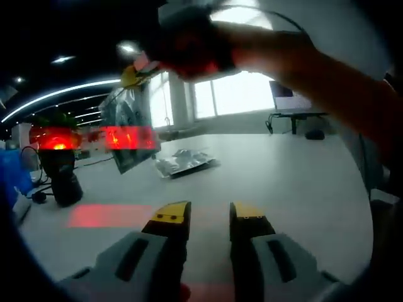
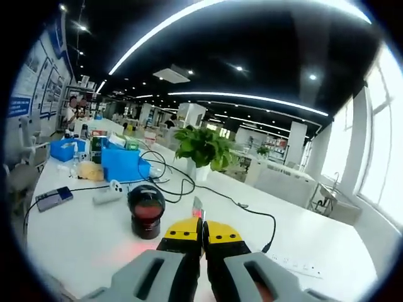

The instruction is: Clip sheet goods on table flip sheet goods clip sheet goods scan sheet goods put sheet goods back to table

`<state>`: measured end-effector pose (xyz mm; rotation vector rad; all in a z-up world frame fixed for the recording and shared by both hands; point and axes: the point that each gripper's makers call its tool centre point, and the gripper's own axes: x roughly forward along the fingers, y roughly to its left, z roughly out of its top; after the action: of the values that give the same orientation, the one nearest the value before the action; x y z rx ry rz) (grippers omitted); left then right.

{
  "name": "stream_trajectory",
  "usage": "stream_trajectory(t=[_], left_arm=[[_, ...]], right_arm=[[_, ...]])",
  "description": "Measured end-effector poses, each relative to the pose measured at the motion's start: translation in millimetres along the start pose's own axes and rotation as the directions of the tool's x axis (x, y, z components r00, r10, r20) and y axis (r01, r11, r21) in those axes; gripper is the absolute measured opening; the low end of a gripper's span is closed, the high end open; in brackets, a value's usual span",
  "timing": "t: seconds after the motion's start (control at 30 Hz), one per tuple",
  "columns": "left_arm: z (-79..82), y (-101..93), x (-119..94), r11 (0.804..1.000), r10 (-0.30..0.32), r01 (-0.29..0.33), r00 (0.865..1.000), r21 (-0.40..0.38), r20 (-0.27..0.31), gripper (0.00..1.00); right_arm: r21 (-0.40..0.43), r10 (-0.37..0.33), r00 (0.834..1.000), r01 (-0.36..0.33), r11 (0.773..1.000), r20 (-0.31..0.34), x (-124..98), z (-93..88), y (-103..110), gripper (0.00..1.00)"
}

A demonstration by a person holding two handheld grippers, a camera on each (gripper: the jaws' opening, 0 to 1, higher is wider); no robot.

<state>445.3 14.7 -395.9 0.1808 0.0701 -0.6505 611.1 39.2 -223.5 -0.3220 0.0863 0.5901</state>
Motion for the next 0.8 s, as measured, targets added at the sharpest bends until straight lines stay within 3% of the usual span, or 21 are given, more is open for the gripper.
stream_trajectory(t=[0.33,0.8], left_arm=[[-0.3,-0.1,1,1.000,-0.003,0.003,1.000,0.005,-0.002,0.18],[-1.9,1.0,2,1.000,0.002,-0.002,1.000,0.012,-0.010,0.18]], right_arm=[[-0.015,-0.017,0.999,0.017,1.000,-0.038,-12,-19.4,-43,0.00],[0.061,-0.014,0.996,0.019,0.998,-0.082,-29,-48.7,-87,0.00]])
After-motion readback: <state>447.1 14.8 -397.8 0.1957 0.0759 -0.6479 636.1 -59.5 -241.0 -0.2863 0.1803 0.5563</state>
